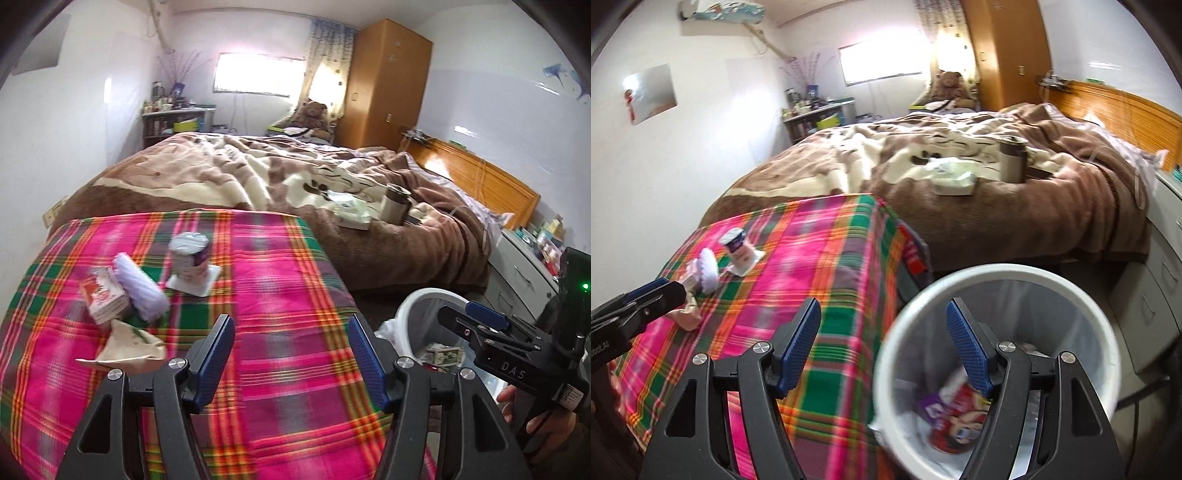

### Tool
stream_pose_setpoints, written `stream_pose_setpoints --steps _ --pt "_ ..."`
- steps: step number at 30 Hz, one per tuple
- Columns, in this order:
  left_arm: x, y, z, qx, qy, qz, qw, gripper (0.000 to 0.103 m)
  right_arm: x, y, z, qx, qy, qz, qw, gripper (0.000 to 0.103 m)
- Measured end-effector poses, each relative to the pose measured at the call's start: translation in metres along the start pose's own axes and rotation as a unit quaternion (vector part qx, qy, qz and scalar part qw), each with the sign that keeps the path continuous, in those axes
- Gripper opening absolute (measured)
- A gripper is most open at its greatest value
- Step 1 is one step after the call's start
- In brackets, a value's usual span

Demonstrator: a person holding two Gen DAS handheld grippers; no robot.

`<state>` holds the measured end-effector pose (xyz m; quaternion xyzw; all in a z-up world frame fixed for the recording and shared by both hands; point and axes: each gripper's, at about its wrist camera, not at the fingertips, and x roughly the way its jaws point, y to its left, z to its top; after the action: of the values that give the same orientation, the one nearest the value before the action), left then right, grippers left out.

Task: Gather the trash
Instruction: 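Move both open tools back over the remaining items on the table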

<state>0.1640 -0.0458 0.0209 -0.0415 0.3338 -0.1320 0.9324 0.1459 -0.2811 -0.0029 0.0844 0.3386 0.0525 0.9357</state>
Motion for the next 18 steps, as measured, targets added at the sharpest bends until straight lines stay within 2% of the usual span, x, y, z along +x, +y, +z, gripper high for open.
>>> stream_pose_setpoints --steps 18 --pt "0.004 0.135 -0.002 -0.080 0.010 0.094 0.9923 0.065 0.060 0.097 0.019 -0.081 0.028 0.063 0.994 0.072"
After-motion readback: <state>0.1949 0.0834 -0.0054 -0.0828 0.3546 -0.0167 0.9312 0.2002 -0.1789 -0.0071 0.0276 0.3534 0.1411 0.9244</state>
